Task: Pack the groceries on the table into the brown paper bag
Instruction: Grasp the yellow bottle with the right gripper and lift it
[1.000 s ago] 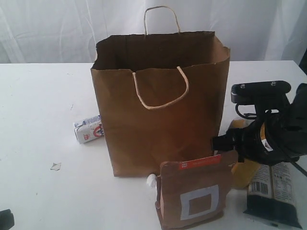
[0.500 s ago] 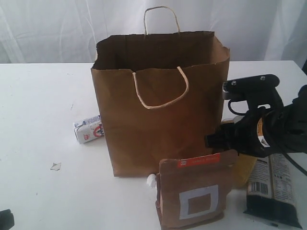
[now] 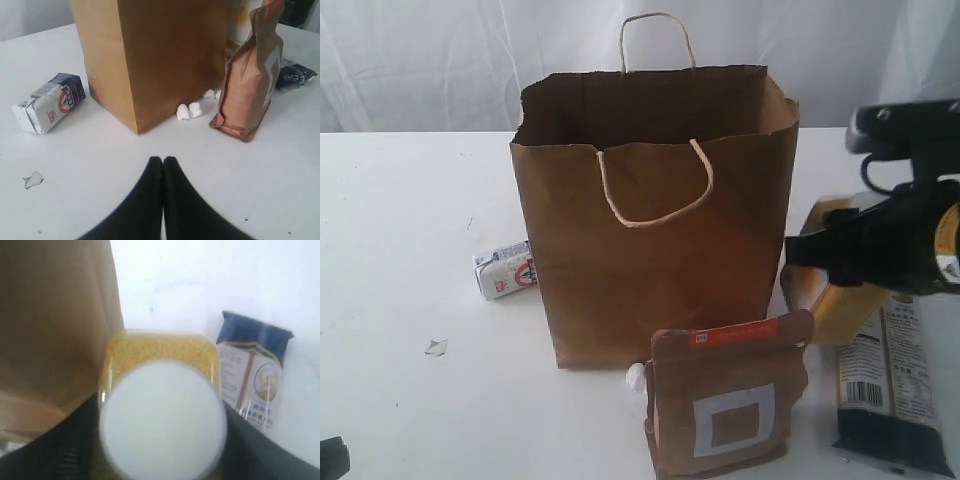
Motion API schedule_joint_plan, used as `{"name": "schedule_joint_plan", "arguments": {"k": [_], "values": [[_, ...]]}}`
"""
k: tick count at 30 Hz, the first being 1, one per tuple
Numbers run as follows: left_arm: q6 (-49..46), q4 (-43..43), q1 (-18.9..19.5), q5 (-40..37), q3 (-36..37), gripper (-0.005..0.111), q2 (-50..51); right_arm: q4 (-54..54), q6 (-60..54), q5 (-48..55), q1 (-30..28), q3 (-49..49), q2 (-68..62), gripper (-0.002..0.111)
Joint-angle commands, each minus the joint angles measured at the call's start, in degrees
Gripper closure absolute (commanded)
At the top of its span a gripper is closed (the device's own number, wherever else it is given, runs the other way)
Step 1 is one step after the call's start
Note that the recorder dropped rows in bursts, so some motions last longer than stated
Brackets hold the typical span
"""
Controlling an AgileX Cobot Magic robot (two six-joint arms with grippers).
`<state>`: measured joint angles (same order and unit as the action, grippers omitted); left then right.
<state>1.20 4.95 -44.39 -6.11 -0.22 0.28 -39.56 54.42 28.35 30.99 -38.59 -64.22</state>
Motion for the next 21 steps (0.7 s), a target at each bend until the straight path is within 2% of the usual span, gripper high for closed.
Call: {"name": "schedule_joint_plan", "arguments": {"k": [1,5,10,21], "values": [[0.03,0.14,-0.32,0.02,0.22,0.107,-0.28,-8.09,-0.25,-1.41,-0.33,-3.56,8.86,0.108],[0.03,0.14,-0.32,0.02,0.22,0.107,-0.28,-13.12,-0.25,-1.35,-0.33,-9.6,12.85,0.108],[0.03,0.14,-0.32,0.02,0.22,0.107,-0.28,-13.63,-0.5,-6.29,-0.21,-17.46,12.01,0.108],[0.03,0.14,-0.32,0.02,0.22,0.107,-0.28,-12.32,-0.5,-14.78,1.39,-28.5,0.93,0.108]]}}
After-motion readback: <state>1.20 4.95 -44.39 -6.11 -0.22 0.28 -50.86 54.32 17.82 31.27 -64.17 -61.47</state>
